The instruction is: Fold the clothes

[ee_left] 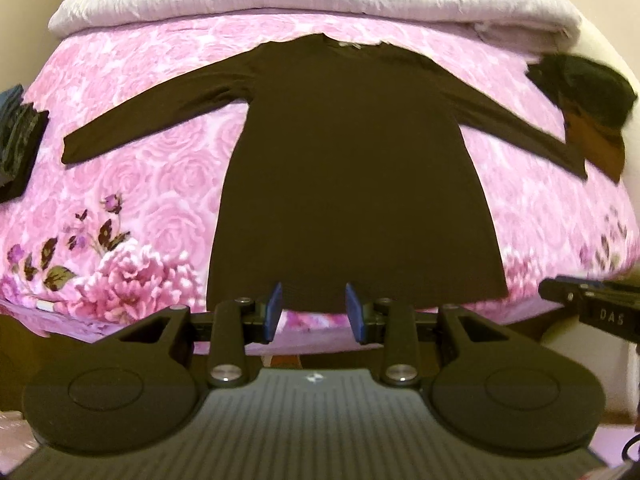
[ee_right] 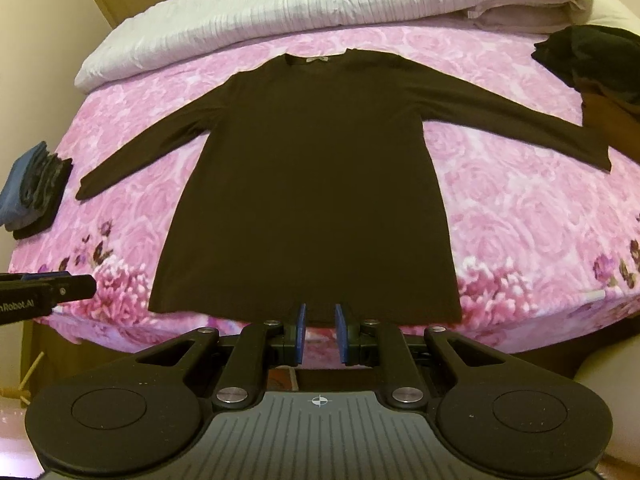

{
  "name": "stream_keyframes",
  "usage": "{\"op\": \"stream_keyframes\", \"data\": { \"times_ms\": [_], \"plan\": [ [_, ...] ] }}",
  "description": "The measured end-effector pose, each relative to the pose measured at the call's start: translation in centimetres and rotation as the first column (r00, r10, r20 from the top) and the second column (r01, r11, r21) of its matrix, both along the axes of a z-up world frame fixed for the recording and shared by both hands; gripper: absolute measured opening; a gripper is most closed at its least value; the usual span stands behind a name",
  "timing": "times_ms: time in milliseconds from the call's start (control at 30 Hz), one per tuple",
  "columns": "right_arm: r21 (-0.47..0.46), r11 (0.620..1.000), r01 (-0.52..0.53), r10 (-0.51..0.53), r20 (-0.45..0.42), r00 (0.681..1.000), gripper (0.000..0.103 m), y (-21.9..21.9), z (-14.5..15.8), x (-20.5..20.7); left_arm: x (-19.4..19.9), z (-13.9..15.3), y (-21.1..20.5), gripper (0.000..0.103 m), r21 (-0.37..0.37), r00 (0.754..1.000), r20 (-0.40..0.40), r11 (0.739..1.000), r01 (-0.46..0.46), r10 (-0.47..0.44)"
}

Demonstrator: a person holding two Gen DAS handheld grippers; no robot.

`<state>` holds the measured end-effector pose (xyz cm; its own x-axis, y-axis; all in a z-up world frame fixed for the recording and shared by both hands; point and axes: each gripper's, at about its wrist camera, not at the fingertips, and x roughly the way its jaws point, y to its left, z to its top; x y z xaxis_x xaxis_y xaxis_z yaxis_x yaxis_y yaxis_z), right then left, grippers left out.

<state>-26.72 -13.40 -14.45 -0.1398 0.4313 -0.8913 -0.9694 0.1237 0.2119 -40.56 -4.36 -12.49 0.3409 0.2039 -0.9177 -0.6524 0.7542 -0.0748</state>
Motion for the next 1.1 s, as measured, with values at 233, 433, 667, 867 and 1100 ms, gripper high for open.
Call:
{"op": "stream_keyframes", "data": {
  "times_ms": [233, 433, 667, 867, 1100],
  "plan": [
    [-0.021, 1.0, 0.008, -0.008, 0.02, 1.0, 0.016, 6.5, -1.3, -0.9, 2.1, -2.6, 6.7, 0.03, -0.054, 0.997, 0.028, 0.996, -0.077, 0.079],
    [-0.065, 0.998, 0.024, -0.021, 0.039, 0.999, 0.016, 13.8, -3.4, -2.8, 2.6, -6.5, 14.3, 0.03, -0.13, 0.983, 0.045, 0.977, -0.168, 0.175],
    [-0.074, 0.991, 0.108, -0.114, -0.083, 0.99, 0.016, 22.9, -6.9, -5.8, -0.9, -12.5, 25.9, 0.036, -0.324, 0.881, 0.088, 0.85, -0.415, 0.464],
    [-0.1, 0.979, 0.18, -0.196, -0.193, 0.961, 0.016, 30.2, -11.9, -8.1, -4.4, -18.7, 34.3, 0.037, -0.381, 0.745, 0.081, 0.711, -0.591, 0.662],
    [-0.083, 0.992, 0.094, -0.099, -0.055, 0.994, 0.016, 35.6, -16.0, -11.6, -7.7, -22.8, 41.1, 0.037, -0.355, 0.607, 0.115, 0.603, -0.714, 0.787]
  ]
}}
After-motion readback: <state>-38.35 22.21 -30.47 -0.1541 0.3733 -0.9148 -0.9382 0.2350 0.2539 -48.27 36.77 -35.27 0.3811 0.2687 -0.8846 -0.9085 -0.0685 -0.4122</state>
